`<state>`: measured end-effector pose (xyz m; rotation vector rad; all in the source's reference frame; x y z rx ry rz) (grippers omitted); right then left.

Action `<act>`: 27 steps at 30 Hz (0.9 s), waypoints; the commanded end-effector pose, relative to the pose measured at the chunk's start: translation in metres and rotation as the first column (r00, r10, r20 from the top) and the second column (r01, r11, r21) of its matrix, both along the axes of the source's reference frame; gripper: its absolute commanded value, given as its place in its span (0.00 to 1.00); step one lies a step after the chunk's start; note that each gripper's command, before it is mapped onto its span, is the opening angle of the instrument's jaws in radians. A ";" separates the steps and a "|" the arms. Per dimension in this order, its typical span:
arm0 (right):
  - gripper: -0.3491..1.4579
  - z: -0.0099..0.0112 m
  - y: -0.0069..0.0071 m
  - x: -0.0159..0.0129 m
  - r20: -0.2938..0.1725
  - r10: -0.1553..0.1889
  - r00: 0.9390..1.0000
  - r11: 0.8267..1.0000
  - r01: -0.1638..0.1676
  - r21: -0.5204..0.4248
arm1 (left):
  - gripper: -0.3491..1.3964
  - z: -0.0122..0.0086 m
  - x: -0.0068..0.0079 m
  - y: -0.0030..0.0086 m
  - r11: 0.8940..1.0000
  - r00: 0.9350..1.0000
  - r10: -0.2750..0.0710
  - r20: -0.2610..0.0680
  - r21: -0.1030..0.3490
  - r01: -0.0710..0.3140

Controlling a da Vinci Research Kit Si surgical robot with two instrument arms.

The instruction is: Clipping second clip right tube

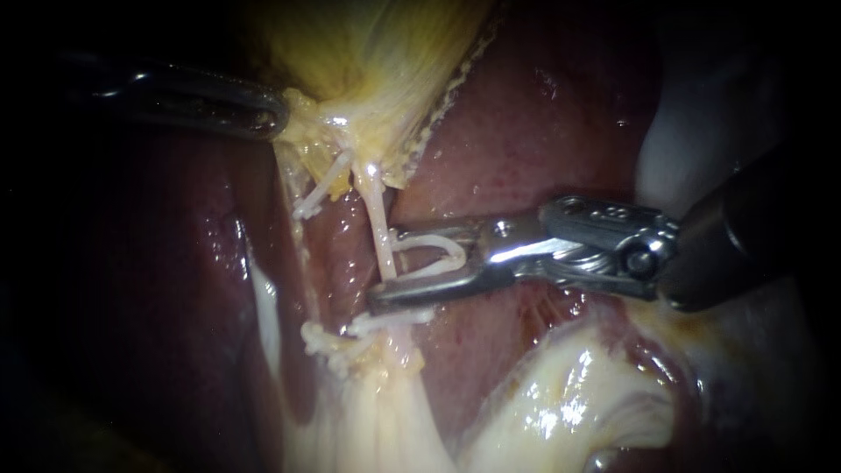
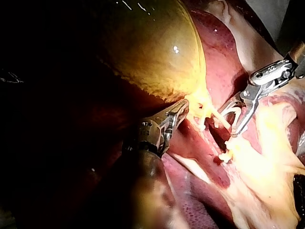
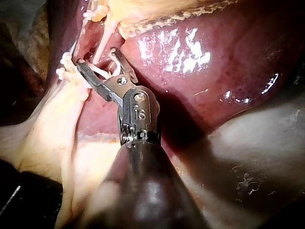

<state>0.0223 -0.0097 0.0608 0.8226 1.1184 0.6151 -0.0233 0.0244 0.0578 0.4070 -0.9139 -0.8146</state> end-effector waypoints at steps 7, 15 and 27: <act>0.47 -0.0013 -0.0011 0.0014 -0.114 -0.023 0.993 0.996 0.032 0.080 | 0.00 0.0000 -0.0001 0.0000 1.000 1.000 -0.001 -0.001 0.000 0.001; 0.44 -0.0040 -0.0016 0.0018 -0.230 -0.071 0.971 0.984 0.106 0.145 | 0.00 0.0000 -0.0001 0.0000 1.000 1.000 0.000 -0.001 0.000 0.000; 0.29 -0.0034 -0.0004 0.0008 -0.207 -0.032 0.978 0.979 0.073 0.193 | 0.00 0.0000 -0.0001 0.0000 1.000 1.000 -0.001 -0.001 0.000 0.001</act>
